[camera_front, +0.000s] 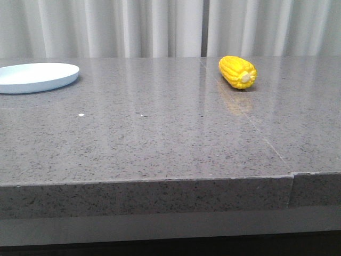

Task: Place corn on plate with both arms

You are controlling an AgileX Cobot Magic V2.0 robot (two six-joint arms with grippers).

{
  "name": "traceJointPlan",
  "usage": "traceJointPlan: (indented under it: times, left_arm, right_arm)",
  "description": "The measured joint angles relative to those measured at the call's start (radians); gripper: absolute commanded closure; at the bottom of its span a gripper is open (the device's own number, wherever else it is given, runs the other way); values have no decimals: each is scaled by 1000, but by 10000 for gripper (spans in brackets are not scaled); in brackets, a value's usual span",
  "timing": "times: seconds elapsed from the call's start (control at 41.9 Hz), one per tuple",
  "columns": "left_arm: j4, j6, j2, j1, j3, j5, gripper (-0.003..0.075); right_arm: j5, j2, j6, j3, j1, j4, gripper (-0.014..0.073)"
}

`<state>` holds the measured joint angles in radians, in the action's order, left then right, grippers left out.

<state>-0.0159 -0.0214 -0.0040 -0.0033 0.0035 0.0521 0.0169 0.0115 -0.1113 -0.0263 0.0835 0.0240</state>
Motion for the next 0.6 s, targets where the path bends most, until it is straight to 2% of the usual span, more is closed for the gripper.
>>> traceJointPlan:
  times: [0.597]
  left_arm:
    - [0, 0, 0, 0, 0, -25, 740]
  right_arm:
    - [-17, 0, 2, 0, 0, 0, 713]
